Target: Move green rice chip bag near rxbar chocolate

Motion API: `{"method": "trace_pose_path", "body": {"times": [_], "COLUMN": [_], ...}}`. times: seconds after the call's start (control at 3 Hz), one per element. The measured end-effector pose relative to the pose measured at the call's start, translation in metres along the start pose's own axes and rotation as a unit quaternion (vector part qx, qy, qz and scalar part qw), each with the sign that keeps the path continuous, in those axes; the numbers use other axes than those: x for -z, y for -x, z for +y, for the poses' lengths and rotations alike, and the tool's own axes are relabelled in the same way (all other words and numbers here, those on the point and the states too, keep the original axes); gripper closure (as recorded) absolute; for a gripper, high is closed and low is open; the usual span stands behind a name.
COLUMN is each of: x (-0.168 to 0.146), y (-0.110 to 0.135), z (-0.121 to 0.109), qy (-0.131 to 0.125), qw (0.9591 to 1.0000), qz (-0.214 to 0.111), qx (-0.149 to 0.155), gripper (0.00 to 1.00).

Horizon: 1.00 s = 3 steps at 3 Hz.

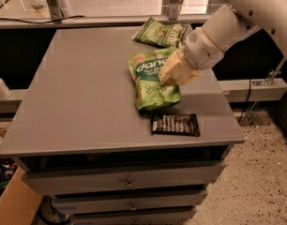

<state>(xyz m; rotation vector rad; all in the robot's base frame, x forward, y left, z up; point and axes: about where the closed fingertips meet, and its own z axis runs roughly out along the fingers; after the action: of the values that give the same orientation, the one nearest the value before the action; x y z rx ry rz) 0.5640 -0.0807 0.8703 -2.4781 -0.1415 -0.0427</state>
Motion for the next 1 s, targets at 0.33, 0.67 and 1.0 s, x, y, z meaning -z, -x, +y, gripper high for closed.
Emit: {"method": "trace_pose_path", "body": {"times": [0.33, 0.67, 1.0], "x": [0.001, 0.002, 0.010], "y": [-0.003, -0.003, -0.013], "z": [-0.001, -0.001, -0.002], "qy": [0.006, 0.015, 0.028], "qw": [0.9999, 0.9998, 0.9994], "qz": [-0.002, -0.005, 0.011], "qx": [0.008, 0.015, 0.018], "gripper": [0.15, 0.00, 0.00]}}
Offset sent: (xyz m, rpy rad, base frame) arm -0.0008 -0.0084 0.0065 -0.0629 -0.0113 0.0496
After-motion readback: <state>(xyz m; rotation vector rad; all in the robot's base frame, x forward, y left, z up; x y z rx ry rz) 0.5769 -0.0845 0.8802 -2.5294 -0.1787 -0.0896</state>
